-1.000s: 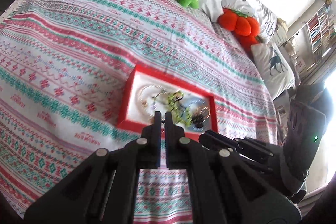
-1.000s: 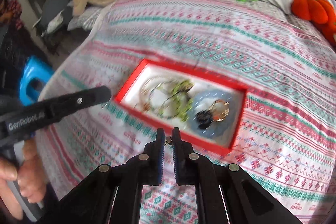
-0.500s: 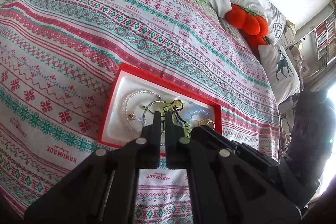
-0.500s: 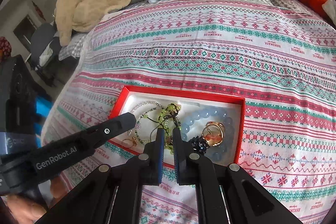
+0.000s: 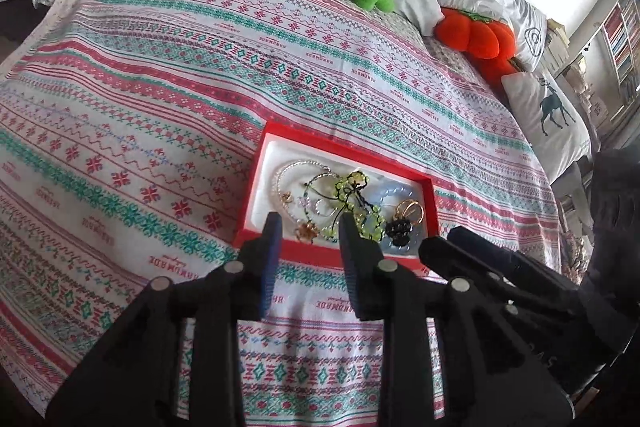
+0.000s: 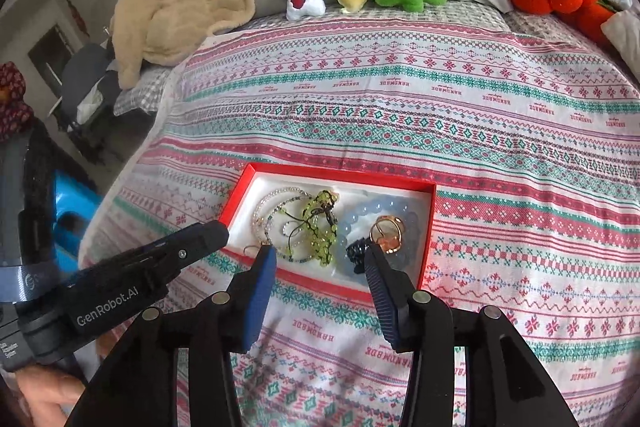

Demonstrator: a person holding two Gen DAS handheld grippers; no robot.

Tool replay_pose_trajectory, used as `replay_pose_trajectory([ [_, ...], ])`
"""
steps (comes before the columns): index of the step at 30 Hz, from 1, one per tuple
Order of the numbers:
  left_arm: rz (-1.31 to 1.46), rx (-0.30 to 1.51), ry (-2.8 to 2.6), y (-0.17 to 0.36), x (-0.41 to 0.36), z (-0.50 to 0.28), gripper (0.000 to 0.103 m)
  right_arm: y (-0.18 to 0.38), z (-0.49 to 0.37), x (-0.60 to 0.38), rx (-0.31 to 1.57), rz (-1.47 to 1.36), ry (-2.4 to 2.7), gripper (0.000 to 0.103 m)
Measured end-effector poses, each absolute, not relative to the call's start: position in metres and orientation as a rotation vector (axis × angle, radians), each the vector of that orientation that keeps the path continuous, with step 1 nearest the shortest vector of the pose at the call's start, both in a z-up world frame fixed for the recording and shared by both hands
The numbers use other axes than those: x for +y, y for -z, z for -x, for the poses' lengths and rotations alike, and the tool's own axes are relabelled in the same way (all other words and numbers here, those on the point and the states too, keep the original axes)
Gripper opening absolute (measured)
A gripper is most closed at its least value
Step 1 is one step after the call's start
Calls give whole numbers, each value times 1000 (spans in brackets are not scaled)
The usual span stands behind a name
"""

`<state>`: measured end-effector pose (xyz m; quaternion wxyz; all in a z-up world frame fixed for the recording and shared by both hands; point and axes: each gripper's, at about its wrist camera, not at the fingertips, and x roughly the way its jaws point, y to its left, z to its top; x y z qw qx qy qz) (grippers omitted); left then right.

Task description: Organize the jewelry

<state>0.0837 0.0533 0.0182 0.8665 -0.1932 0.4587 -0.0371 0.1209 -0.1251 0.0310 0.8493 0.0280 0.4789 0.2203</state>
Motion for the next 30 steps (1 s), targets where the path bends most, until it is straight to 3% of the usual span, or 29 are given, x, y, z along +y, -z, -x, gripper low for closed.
replay_pose_trajectory([
  [6, 272, 952, -8, -32, 50, -48, 36, -37, -82, -131, 1007, -21, -429, 60],
  [8, 241, 935, -25, -39, 49, -33, 44, -41, -69, -133, 988, -20, -427, 63],
  [10, 207, 906, -42, -45, 48, -18, 59, -44, -56, -137, 972, -25, -412, 65],
  [16, 101, 858, -78, -53, 42, 18, 76, -54, -19, -141, 911, -20, -375, 77],
  [24, 26, 803, -109, -57, 42, 57, 88, -61, 14, -142, 855, -20, -338, 92],
  [30, 18, 841, -119, -45, 45, 61, 95, -45, 26, -138, 845, -8, -276, 93],
])
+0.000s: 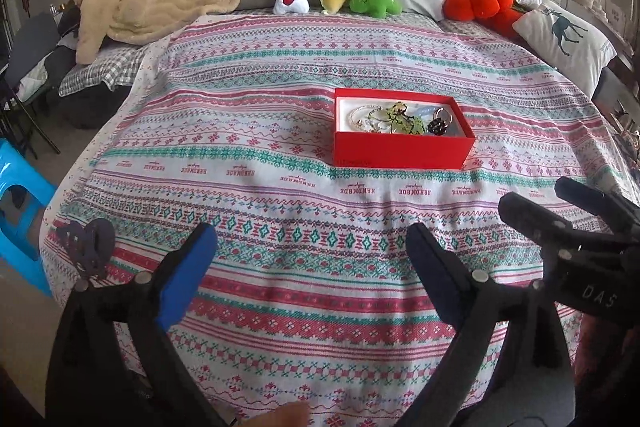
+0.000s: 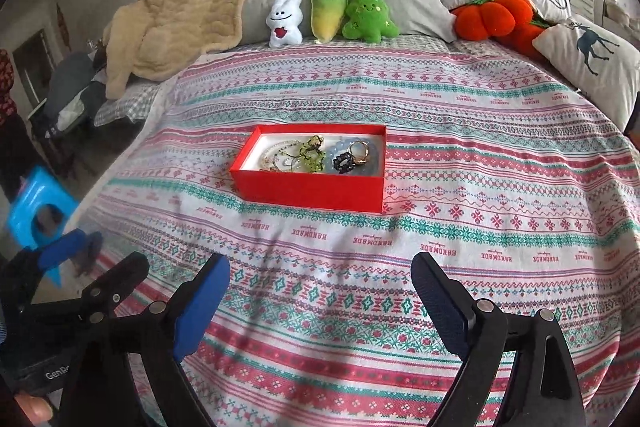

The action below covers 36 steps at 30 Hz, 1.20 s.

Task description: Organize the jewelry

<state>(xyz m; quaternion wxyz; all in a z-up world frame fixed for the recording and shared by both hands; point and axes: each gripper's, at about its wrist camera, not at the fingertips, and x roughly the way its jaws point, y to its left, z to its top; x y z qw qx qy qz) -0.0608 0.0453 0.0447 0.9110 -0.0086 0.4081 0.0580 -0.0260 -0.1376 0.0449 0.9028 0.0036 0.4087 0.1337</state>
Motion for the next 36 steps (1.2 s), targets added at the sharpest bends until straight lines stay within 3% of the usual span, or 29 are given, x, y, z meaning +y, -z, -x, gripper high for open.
replay_pose_trajectory([
  [4, 40, 845, -146, -45, 52, 60, 100, -41, 27, -136, 831, 0, -238, 95],
  [6, 38, 836, -147, -46, 51, 60, 102, -39, 27, -138, 825, -22, -224, 103],
  [36, 20, 861, -158, -34, 33, 47, 102, -37, 26, -152, 799, -6, -141, 103],
])
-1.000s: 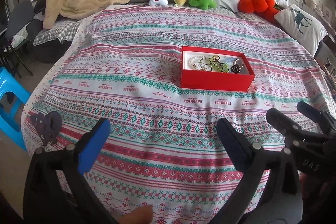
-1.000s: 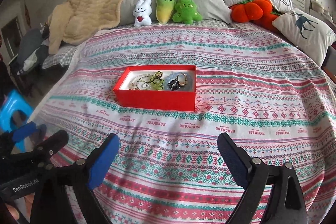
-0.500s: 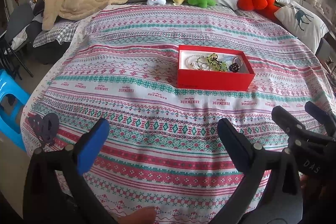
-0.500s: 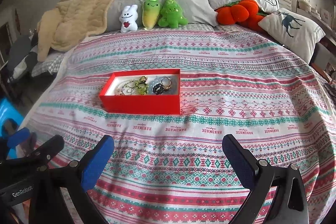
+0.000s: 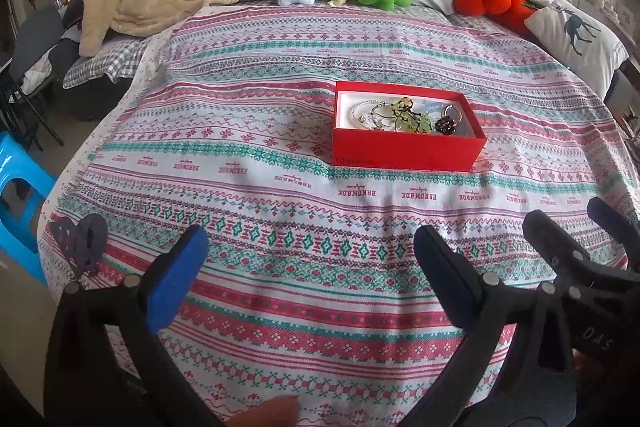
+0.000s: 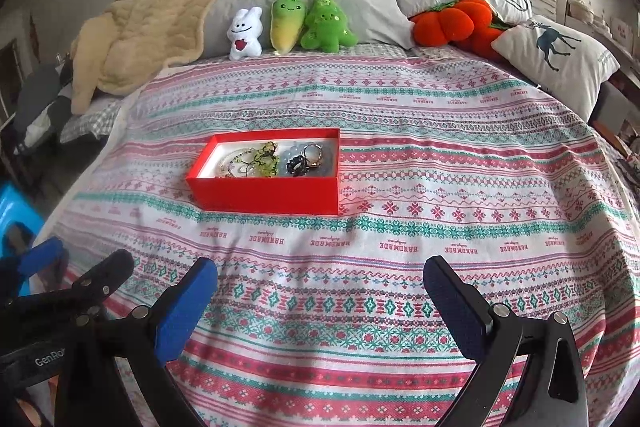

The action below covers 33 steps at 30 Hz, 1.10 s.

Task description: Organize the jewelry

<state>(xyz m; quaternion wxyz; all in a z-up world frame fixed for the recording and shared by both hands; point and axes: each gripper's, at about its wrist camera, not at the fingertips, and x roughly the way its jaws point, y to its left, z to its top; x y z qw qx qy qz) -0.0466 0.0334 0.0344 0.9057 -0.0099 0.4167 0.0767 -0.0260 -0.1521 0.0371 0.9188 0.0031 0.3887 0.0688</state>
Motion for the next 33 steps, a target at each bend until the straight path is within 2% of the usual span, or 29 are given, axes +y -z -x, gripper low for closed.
replay_pose_trajectory([
  [33, 23, 888, -167, -28, 31, 45, 102, -31, 24, -156, 817, -1, -133, 103],
])
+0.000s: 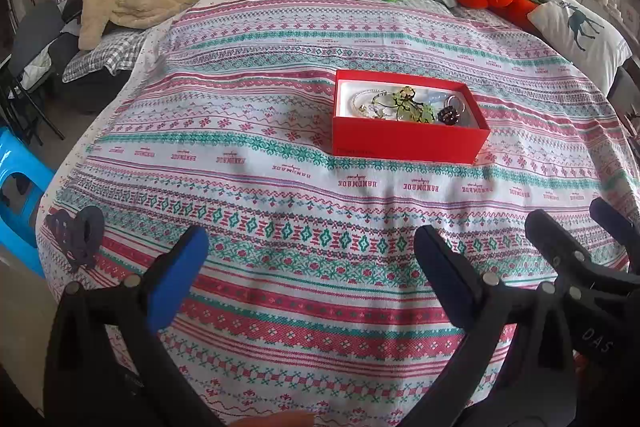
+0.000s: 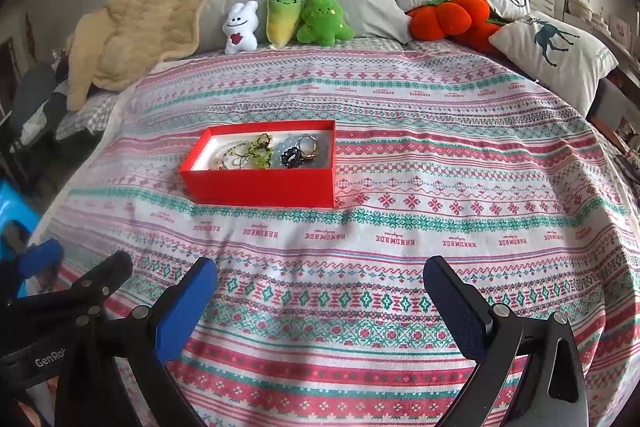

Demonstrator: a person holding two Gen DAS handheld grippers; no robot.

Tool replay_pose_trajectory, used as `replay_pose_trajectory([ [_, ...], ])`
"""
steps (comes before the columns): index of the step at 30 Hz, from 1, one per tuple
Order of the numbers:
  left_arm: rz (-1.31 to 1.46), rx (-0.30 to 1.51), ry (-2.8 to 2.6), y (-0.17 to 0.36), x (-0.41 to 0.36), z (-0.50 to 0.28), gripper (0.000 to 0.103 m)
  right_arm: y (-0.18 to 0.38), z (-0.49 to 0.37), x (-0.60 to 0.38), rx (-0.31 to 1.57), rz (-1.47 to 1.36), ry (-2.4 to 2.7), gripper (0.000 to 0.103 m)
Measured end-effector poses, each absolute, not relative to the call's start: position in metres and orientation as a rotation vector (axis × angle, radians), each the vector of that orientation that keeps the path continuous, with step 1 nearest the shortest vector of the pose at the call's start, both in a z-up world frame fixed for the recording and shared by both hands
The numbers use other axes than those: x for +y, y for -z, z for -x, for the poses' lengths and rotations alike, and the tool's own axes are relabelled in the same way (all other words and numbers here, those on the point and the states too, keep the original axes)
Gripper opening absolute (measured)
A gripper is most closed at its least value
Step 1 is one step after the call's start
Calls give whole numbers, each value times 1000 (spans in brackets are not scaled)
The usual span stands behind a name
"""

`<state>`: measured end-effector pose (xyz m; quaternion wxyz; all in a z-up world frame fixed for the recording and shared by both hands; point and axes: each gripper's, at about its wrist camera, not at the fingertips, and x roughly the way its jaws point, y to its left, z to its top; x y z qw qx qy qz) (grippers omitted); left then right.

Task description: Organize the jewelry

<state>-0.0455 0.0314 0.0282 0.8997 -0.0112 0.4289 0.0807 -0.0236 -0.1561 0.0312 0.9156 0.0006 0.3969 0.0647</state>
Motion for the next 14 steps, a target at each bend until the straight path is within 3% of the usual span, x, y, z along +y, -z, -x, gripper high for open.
replay_pose_trajectory([
  [14, 23, 883, -171, -28, 30, 45, 102, -31, 22, -158, 816, -3, -135, 103],
])
